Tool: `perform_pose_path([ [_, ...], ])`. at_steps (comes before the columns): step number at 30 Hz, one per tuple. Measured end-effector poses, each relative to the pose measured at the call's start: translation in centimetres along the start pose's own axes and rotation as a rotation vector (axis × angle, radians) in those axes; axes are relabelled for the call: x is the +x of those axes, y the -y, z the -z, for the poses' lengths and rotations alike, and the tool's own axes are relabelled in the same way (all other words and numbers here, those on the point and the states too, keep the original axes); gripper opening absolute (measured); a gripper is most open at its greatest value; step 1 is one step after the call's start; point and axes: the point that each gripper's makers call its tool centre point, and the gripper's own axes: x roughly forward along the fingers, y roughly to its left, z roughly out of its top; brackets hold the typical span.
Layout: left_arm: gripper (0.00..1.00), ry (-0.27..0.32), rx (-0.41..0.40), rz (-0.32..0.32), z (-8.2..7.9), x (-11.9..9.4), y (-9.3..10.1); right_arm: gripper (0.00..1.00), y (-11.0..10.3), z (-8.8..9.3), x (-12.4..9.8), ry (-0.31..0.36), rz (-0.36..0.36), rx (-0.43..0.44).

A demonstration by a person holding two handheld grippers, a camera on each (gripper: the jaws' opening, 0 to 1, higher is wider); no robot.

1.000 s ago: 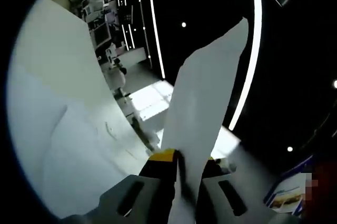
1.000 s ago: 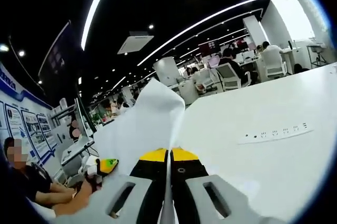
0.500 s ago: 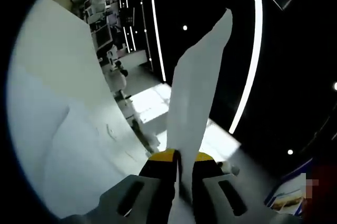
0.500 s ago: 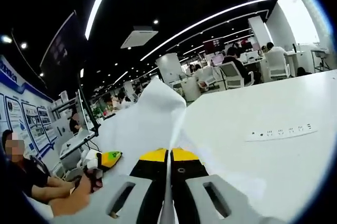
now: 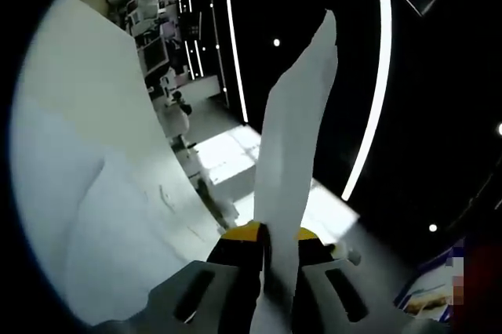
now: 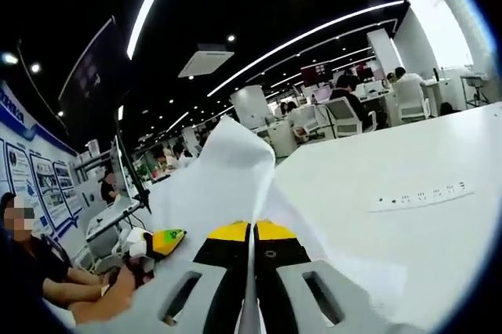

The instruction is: Organize the stack of printing papers by aligning and flattening the scattered papers on the table

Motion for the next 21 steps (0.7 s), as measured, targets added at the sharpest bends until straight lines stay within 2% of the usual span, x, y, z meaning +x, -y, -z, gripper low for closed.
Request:
perform_pose_path([
  [1, 0.09, 0.003, 0.000, 0.001, -0.1, 0.0, 0.0, 0.00, -0.3, 0.1, 0.2, 0.014, 0.004, -0.006],
  [9, 0.06, 0.008, -0.006, -0.003, -0.3, 0.0, -0.1, 0.02, -1.4, 0.9, 0.9, 0.001, -0.009, -0.029],
  [11, 0.06, 0.007, -0.005, -0.009, -0.4, 0.0, -0.2, 0.09, -1.5, 1.1, 1.0, -0.004, -0.011, -0.052],
  [15, 0.06, 0.022, -0.002, -0.015, -0.7, -0.2, -0.3, 0.23, -1.3, 0.6, 1.1, 0.024, -0.008, -0.204],
  [17, 0.06, 0.026, -0.003, -0.012, -1.0, -0.2, -0.3, 0.30, -1.1, 0.4, 1.1, 0.032, 0.004, -0.226],
  [20, 0.06, 0.024, 0.007, -0.008, -1.0, -0.2, -0.2, 0.42, -0.8, -0.3, 0.9, 0.061, 0.017, -0.253],
  [21, 0.06, 0.018, 0.022, -0.001, -0.8, -0.2, 0.1, 0.45, 0.0, -1.3, 0.4, 0.090, 0.040, -0.321],
])
